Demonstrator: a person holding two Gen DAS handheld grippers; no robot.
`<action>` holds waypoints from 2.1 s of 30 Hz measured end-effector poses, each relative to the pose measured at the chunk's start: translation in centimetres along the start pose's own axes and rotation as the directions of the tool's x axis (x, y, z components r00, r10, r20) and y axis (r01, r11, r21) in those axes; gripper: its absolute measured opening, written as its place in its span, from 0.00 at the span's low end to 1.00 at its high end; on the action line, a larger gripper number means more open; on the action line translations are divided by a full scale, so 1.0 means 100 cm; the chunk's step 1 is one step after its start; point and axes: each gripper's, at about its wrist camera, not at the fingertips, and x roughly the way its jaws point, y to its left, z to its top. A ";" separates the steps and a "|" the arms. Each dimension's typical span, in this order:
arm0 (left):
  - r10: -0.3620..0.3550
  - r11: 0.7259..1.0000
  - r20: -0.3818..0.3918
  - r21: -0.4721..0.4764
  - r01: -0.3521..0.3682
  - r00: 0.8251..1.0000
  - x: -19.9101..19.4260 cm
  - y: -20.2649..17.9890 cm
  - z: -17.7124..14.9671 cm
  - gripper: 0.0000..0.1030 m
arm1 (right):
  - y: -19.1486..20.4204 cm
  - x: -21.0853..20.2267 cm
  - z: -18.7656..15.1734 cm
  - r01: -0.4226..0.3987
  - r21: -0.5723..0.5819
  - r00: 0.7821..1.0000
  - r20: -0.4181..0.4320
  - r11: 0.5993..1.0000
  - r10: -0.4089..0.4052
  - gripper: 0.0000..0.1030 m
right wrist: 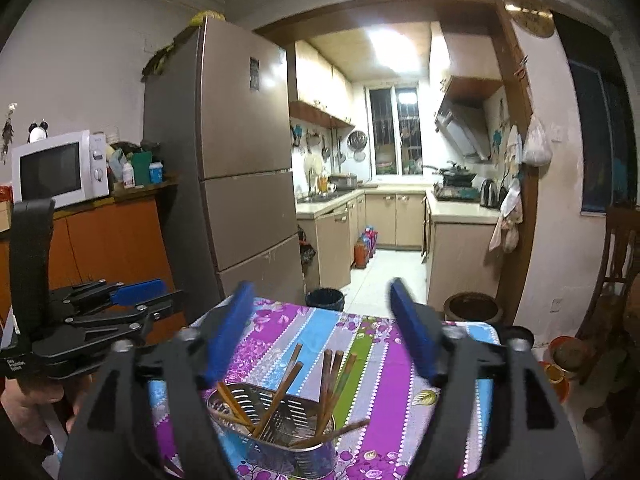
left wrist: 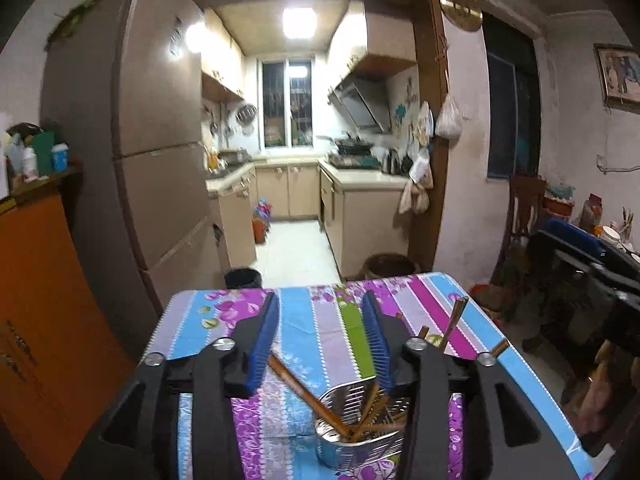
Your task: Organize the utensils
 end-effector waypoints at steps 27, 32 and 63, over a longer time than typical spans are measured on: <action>0.108 0.993 0.357 -0.079 -0.086 0.928 -0.255 -0.022 -0.185 0.95 | 0.077 -0.212 -0.157 0.216 0.014 0.968 0.128 0.976 -0.216 0.95; 0.087 0.996 0.322 -0.059 -0.071 0.943 -0.270 -0.036 -0.213 0.95 | 0.092 -0.236 -0.186 0.209 0.007 0.971 0.118 0.978 -0.209 0.95; 0.102 0.995 0.370 -0.034 -0.096 0.924 -0.310 -0.070 -0.270 0.95 | 0.112 -0.288 -0.228 0.261 0.018 0.943 0.208 0.965 -0.259 0.95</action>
